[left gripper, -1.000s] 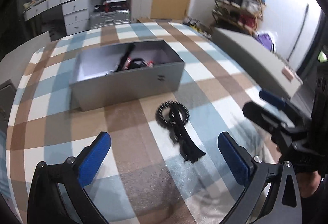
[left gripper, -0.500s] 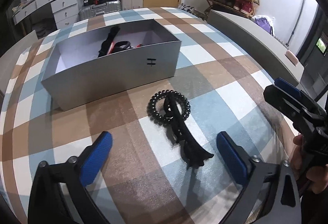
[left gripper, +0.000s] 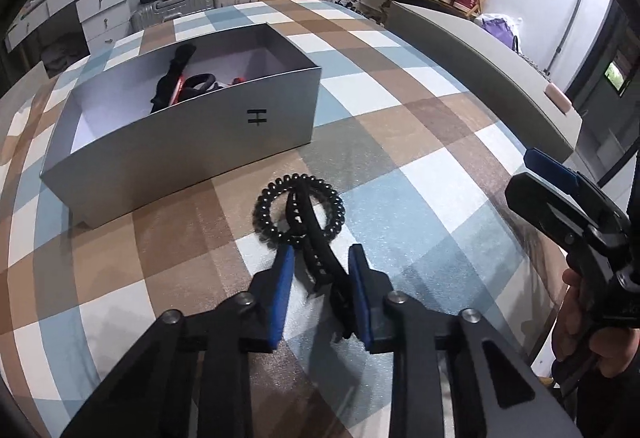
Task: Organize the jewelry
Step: 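Grasp the second black claw clip with the left tool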
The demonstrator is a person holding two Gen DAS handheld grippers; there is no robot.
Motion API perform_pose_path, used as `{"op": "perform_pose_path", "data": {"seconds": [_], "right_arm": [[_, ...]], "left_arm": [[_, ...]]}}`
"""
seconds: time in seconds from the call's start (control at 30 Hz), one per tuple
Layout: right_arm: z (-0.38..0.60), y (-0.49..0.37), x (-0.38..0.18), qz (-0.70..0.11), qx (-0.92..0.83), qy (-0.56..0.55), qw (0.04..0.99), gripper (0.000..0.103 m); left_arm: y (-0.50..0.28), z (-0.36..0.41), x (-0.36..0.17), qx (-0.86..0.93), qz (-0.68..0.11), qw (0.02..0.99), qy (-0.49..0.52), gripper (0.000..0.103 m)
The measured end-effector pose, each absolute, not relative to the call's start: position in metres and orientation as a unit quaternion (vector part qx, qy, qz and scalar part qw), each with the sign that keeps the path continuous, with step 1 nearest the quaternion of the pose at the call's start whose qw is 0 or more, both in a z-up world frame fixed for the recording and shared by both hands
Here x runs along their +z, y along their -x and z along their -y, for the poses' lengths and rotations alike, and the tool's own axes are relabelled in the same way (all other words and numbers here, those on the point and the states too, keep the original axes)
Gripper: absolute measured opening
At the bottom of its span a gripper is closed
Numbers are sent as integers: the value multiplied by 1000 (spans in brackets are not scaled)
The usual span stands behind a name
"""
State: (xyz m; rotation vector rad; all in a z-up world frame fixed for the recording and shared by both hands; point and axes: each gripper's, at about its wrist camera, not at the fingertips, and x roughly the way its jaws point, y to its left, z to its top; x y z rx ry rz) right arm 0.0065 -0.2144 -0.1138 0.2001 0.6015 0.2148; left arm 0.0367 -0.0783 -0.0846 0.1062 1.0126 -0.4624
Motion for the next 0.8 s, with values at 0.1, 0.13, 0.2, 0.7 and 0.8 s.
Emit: {"op": "perform_pose_path", "data": {"seconds": [0.1,0.13,0.2,0.7,0.8], "right_arm": [[215,-6,-114,-295,108,-101,944,103],[215,-6,-114,-295,109,-102,944,103],[215,-5,-113,-295,112,-105,943,103],[206,-5,-109,-297,130,-111,939,103],[203,-6,-108,-302,133,-109,938,103]], "left_arm": [[-37,82,-84,-217,-481,847,-61,17],[-37,82,-84,-217,-481,847,-61,17],[-40,78,-84,-210,-485,848,-46,15],[-33,59,-81,-189,-473,860,-33,10],[-31,52,-77,-183,-466,865,-33,10]]}}
